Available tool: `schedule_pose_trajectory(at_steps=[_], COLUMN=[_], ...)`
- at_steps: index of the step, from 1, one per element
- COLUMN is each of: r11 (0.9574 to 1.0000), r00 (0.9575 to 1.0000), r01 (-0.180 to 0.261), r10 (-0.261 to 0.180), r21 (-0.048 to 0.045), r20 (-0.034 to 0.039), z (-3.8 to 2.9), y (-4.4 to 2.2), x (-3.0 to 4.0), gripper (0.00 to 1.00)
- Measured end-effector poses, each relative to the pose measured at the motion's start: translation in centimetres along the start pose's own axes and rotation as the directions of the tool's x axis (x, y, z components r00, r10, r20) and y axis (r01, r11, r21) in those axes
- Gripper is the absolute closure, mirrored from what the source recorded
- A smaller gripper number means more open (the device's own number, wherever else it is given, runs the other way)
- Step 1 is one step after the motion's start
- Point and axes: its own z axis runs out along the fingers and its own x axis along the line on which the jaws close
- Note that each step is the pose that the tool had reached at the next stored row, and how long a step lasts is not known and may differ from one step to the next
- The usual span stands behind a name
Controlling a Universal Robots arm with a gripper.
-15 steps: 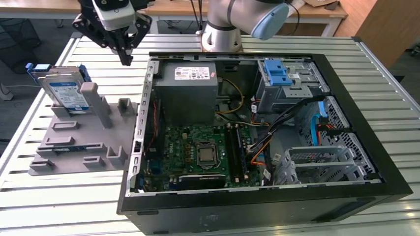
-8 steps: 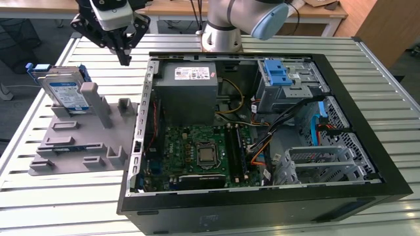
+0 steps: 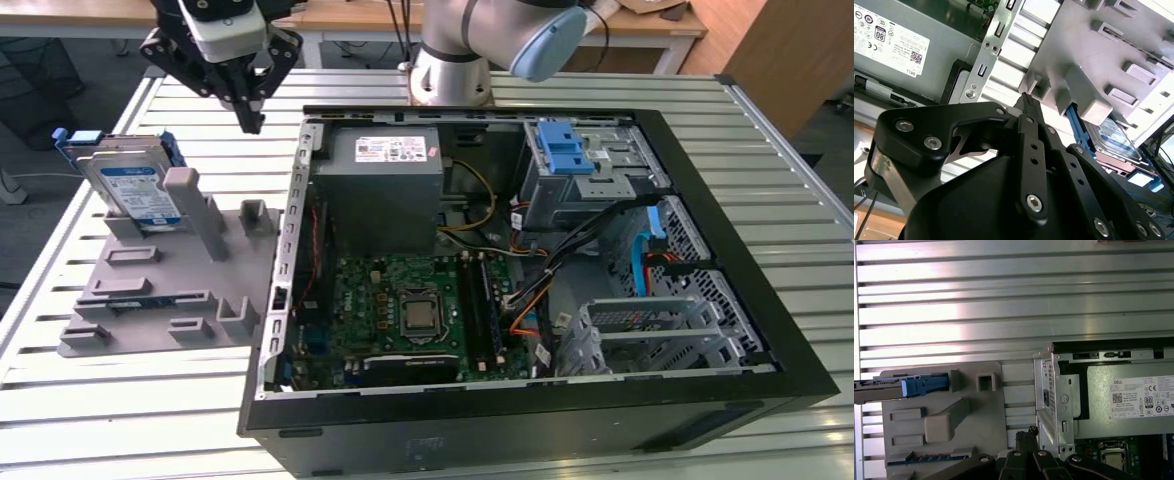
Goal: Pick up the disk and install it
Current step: 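Reach for the disk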
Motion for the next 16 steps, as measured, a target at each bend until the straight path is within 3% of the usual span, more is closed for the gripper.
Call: schedule_pose_trajectory(at_steps=[11,16], r11=[1.0,1.0], r00=[1.0,1.0], r01=[0.0,0.0], r10=[0.0,0.0], r21=[0.0,0.0], r20=[0.0001,0.0001], z=[0.03,0.02], y=[-0.03,-0.07], x=[0.4,0.91], gripper=[0.89,0.89])
